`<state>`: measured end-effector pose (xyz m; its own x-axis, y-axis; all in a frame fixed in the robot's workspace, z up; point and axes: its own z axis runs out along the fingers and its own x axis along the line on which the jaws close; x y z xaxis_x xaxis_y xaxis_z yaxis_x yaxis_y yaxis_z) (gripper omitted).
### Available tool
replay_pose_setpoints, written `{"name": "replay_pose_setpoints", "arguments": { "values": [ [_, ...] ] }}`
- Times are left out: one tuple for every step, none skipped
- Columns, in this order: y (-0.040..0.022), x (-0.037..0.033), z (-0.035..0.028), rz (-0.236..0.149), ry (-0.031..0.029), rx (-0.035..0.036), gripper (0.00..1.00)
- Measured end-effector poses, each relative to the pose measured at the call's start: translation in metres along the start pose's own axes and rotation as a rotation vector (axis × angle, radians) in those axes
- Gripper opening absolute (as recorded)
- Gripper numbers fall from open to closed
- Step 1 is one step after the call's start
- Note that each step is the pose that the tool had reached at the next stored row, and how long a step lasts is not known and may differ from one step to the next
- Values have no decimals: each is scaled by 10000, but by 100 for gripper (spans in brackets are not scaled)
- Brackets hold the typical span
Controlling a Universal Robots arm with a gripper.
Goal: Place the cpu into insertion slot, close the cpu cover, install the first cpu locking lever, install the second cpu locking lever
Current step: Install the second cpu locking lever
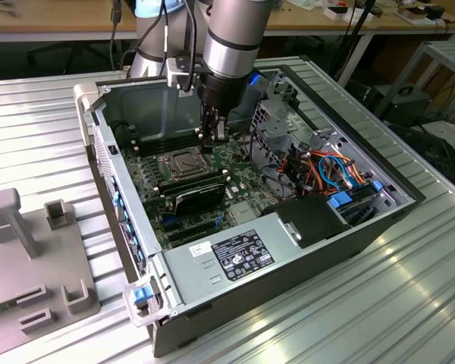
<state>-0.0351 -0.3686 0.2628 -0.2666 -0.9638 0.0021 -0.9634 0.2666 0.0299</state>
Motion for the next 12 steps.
{"name": "replay_pose_setpoints", "arguments": {
  "values": [
    [0, -1, 1, -3, -3, 0, 11],
    [0, 0, 1, -4, -3, 0, 11],
    [0, -1, 1, -4, -3, 0, 11],
    [0, -1, 1, -21, -4, 0, 11],
    [0, 0, 1, -82, -2, 0, 11],
    [1, -1, 3, -243, 2, 0, 11],
    [1, -1, 5, -428, 7, 0, 11],
    [1, 0, 7, -633, 15, -2, 11],
    [1, 0, 9, -829, 22, -2, 11],
    [1, 0, 11, -1090, 31, -3, 11],
    [1, 0, 10, -1281, 38, -3, 11],
    [3, 1, 11, -1488, 45, -2, 11]
  ]
}}
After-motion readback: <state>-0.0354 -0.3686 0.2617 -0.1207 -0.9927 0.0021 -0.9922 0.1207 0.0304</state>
